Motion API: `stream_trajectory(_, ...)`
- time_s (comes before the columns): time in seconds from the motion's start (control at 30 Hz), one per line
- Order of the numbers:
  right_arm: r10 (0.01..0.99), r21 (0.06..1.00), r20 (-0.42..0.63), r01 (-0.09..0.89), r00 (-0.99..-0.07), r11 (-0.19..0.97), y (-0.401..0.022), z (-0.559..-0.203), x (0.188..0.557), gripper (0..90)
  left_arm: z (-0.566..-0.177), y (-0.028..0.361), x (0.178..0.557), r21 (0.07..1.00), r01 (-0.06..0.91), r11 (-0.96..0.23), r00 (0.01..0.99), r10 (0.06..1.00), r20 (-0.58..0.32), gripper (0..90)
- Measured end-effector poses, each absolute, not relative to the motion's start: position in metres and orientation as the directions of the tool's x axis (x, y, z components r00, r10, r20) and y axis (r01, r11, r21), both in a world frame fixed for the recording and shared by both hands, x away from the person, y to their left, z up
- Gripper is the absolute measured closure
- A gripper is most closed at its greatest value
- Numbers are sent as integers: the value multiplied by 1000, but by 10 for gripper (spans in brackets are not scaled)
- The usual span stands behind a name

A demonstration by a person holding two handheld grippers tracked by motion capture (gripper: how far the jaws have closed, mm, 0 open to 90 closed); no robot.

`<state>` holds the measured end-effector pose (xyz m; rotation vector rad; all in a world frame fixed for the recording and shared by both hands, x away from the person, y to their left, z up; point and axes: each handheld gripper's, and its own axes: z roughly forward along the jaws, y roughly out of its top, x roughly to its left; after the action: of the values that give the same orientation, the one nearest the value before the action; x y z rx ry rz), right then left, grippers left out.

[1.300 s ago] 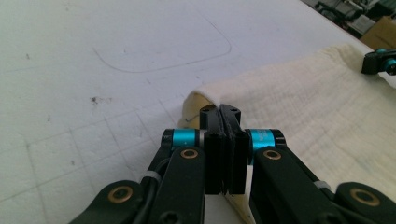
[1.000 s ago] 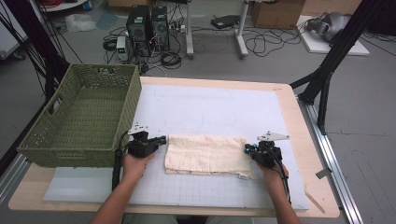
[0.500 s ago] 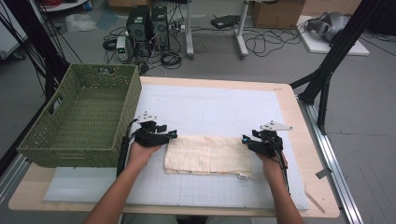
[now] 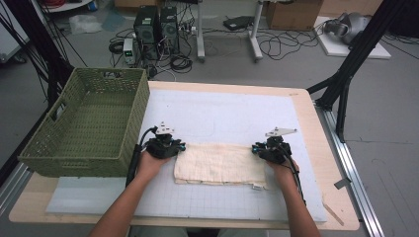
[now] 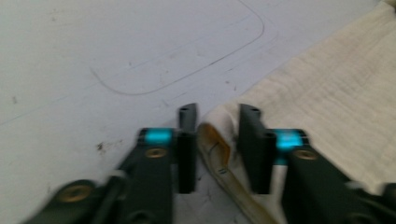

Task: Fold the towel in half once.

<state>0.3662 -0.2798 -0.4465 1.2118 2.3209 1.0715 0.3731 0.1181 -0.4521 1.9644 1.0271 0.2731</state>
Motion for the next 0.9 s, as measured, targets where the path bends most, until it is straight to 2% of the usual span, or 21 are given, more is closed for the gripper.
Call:
stream_trajectory(0.07,796,740,58,561,-602,371,-279,-446,366,843,-450,119,373,790,546,-278,634,754,-173,852)
stream_trajectory(0.3,815,789,-14,494,-579,364,-269,-442,368,847,-438,127,382,860,474,-188,582,800,-146,852)
stream_trajectory(0.4,838,799,-14,497,-546,337,-264,-442,374,847,-444,127,386,843,499,-200,564,814,-140,851)
stream_trajectory(0.5,848,786,-61,498,-526,365,-258,-443,380,847,-448,126,387,833,520,-190,546,824,-153,850)
stream_trajectory(0.6,860,776,-60,519,-507,360,-254,-445,386,844,-450,124,388,828,526,-195,535,833,-144,848)
stream_trajectory(0.67,861,767,-76,522,-503,373,-252,-447,389,812,-450,124,388,825,532,-191,527,837,-147,838)
stream_trajectory(0.7,865,764,-79,527,-496,372,-252,-447,390,769,-450,124,387,825,531,-192,527,837,-145,829)
stream_trajectory(0.73,870,767,-76,529,-487,363,-252,-447,390,702,-449,124,387,825,530,-195,525,840,-139,800)
stream_trajectory(0.77,875,767,-79,532,-478,360,-253,-447,390,634,-448,124,386,822,533,-199,522,842,-135,725)
stream_trajectory(0.8,884,770,-84,533,-460,350,-254,-445,387,598,-447,125,385,824,535,-188,523,839,-148,636)
stream_trajectory(0.9,890,801,-78,503,-450,325,-259,-436,382,514,-443,131,381,844,508,-174,522,842,-141,488)
